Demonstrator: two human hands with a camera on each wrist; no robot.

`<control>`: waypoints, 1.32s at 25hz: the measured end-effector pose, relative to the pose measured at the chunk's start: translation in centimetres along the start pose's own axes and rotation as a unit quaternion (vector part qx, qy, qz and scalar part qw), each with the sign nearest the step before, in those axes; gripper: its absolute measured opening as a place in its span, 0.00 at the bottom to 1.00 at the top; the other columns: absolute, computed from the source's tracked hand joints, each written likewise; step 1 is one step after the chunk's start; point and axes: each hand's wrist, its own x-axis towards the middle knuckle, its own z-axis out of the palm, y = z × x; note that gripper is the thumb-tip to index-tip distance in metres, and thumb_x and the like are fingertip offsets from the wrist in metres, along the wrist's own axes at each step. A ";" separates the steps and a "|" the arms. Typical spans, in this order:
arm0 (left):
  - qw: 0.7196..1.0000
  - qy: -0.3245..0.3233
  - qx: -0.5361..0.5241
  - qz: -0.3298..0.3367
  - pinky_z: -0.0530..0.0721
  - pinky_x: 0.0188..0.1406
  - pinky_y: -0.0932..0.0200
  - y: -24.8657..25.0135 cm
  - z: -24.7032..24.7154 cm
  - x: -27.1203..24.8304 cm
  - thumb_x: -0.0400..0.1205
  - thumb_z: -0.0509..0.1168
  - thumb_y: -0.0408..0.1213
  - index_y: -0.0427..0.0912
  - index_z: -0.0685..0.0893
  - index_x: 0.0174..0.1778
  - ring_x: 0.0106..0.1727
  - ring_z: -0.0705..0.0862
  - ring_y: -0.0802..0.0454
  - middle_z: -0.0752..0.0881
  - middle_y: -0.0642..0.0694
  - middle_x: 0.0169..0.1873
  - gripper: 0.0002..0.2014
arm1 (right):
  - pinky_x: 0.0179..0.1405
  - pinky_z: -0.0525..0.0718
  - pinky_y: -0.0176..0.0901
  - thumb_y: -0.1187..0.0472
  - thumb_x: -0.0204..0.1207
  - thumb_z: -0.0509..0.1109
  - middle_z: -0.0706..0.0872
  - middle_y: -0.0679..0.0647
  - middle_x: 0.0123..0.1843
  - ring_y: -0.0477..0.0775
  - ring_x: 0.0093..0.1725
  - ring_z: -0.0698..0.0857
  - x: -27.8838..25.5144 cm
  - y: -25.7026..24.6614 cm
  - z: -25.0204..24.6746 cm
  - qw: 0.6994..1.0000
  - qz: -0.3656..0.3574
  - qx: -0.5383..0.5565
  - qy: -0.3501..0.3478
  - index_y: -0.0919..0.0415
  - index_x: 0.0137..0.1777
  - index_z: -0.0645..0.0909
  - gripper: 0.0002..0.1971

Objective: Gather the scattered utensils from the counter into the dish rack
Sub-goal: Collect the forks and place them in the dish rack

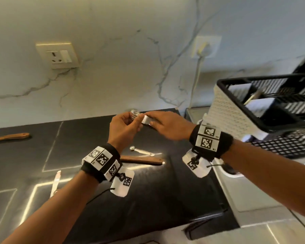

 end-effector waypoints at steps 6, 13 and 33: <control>0.994 -0.088 -0.046 0.043 0.81 0.29 0.68 6.8 11.1 1.0 0.82 0.71 0.43 0.38 0.87 0.41 0.29 0.85 0.56 0.89 0.39 0.31 0.11 | 0.56 0.79 0.49 0.45 0.87 0.57 0.88 0.50 0.63 0.54 0.58 0.85 -7.0 4.1 -14.0 0.969 0.025 -0.246 0.006 0.46 0.74 0.78 0.19; 0.976 -0.209 0.058 -0.014 0.88 0.59 0.46 8.3 23.3 2.2 0.80 0.70 0.52 0.50 0.78 0.71 0.57 0.87 0.51 0.87 0.44 0.59 0.24 | 0.58 0.82 0.57 0.44 0.85 0.59 0.88 0.52 0.62 0.57 0.58 0.85 -12.2 15.9 -25.6 0.932 0.154 -0.327 -0.025 0.45 0.72 0.81 0.19; 0.940 -0.265 -0.075 -0.201 0.86 0.58 0.30 6.9 29.7 3.1 0.72 0.77 0.28 0.62 0.74 0.73 0.72 0.75 0.37 0.70 0.41 0.71 0.37 | 0.56 0.82 0.41 0.55 0.78 0.74 0.88 0.40 0.40 0.44 0.41 0.83 -4.4 25.3 -22.2 0.907 0.087 -0.327 -0.250 0.53 0.59 0.91 0.12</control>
